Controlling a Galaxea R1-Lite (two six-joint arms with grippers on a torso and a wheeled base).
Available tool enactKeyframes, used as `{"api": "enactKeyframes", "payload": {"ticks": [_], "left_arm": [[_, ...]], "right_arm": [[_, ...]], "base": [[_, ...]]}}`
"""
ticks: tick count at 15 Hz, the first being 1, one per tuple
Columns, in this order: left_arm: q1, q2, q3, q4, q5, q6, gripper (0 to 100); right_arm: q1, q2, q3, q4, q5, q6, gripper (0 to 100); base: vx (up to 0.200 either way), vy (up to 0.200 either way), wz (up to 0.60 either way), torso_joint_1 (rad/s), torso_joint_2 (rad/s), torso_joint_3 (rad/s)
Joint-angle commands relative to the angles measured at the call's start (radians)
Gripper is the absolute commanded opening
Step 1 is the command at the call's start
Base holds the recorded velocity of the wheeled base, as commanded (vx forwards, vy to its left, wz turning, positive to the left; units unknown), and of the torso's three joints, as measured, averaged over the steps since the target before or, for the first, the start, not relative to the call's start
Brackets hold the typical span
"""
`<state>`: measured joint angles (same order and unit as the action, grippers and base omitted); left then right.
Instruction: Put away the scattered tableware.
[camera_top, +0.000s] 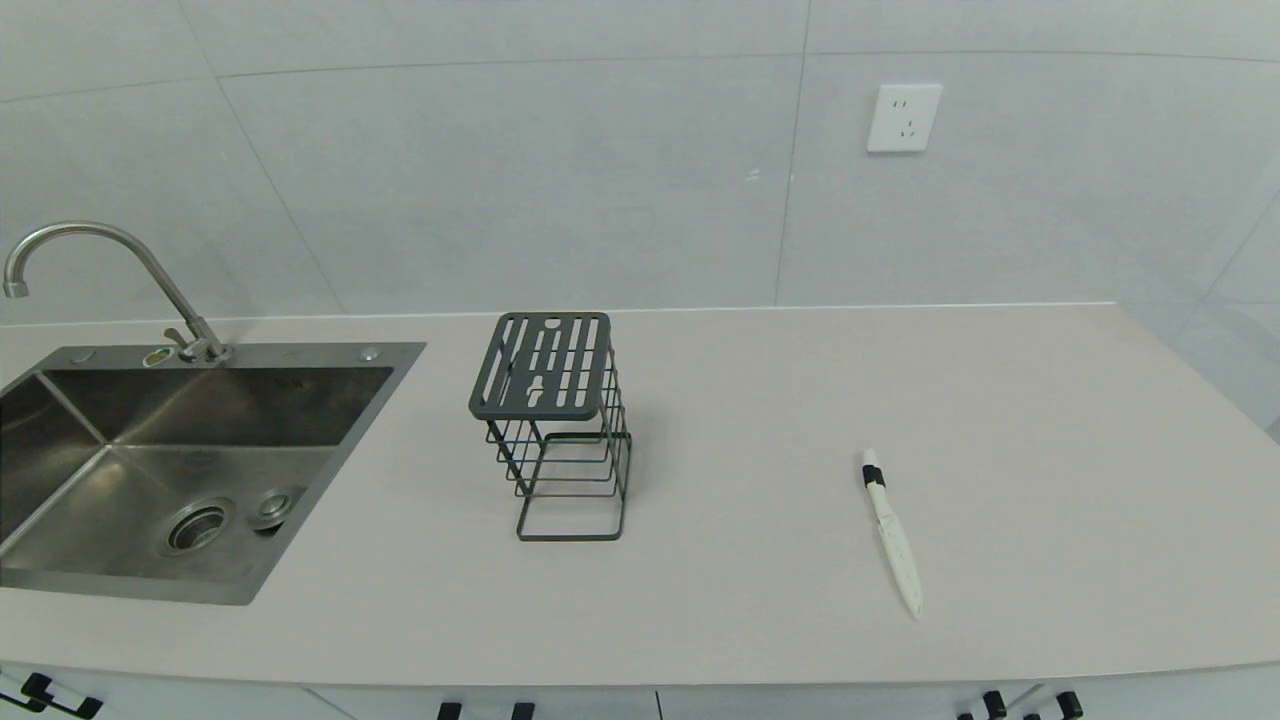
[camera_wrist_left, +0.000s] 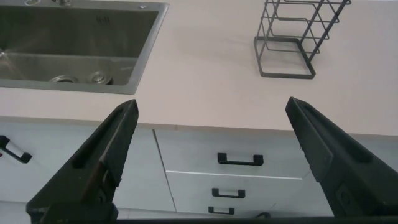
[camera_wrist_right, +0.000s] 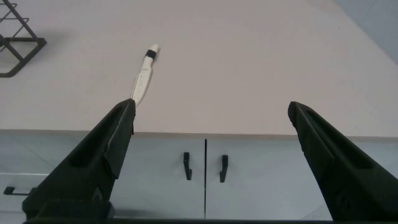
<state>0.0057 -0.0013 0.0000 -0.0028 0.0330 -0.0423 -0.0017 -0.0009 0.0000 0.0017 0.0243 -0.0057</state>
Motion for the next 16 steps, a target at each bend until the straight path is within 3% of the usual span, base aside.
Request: {"api": "enactKeyframes", "payload": {"ticks": [1,16], "left_arm": [[0.0,0.001,0.0,0.0,0.001,-0.001,100],[0.0,0.001,0.0,0.0,0.001,0.001,100]], "right_arm": [[0.0,0.001,0.0,0.0,0.0,0.0,100],[0.0,0.001,0.0,0.0,0.0,0.001,100]], "base": [[0.0,0.0,0.0,0.0,0.0,0.0],[0.0,0.0,0.0,0.016,-0.03,-0.015]]}}
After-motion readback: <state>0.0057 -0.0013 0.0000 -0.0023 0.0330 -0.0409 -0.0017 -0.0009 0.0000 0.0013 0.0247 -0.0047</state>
